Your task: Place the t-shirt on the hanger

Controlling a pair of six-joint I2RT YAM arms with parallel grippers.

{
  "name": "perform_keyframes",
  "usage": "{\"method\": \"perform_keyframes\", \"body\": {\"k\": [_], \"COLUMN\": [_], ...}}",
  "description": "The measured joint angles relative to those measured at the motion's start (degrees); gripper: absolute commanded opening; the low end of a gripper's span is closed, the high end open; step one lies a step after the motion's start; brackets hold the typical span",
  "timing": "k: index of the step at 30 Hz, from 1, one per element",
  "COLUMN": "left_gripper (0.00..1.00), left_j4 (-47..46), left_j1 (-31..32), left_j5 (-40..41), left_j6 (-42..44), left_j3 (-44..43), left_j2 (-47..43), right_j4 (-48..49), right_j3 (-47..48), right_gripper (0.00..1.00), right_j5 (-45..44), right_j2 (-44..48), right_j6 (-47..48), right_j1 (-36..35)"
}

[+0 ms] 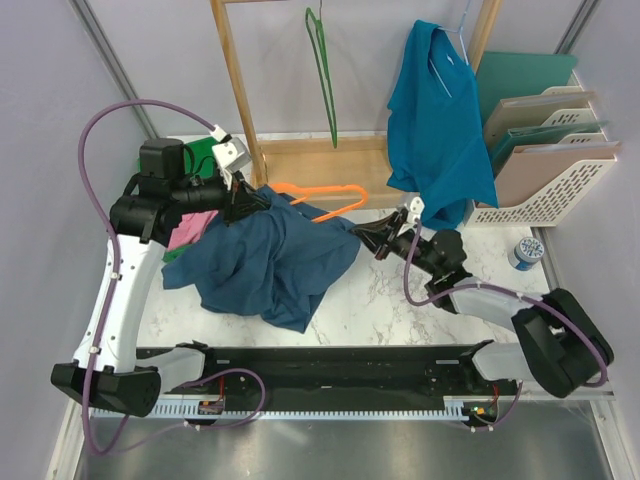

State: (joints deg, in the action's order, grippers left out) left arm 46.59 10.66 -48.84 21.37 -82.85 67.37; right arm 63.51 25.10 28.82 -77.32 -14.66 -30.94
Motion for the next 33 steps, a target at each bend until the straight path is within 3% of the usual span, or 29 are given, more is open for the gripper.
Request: {"method": "perform_keyframes", "body": {"k": [6, 14, 24, 33], "left_gripper": [0.02, 0.02, 0.02, 0.02], "left_j4": [5.6, 7.3, 11.6, 11.3], "left_j1": [-2.0, -5.9, -6.5, -6.6], "left_j5": [-2.8, -7.0, -7.9, -3.9], "left_j6": [11.2, 15.8, 32.1, 43.2], "left_j3": [-0.3, 2.5, 7.1, 13.0], "left_j2": [-0.9, -3.0, -6.2, -9.6], "right_j4": [-10.1, -12.3, -14.9, -22.2], "right_j3": [-0.4, -0.2, 2.6, 5.6], "right_gripper": [0.0, 0.0, 0.0, 0.0], "right_j5": [2.8, 7.5, 12.6, 18.0], "right_j2": [6.5, 4.2, 2.0, 3.0], "right_j6": [2.5, -2.3, -8.9, -9.5], "right_j1": [5.6, 8.7, 12.3, 15.4]}}
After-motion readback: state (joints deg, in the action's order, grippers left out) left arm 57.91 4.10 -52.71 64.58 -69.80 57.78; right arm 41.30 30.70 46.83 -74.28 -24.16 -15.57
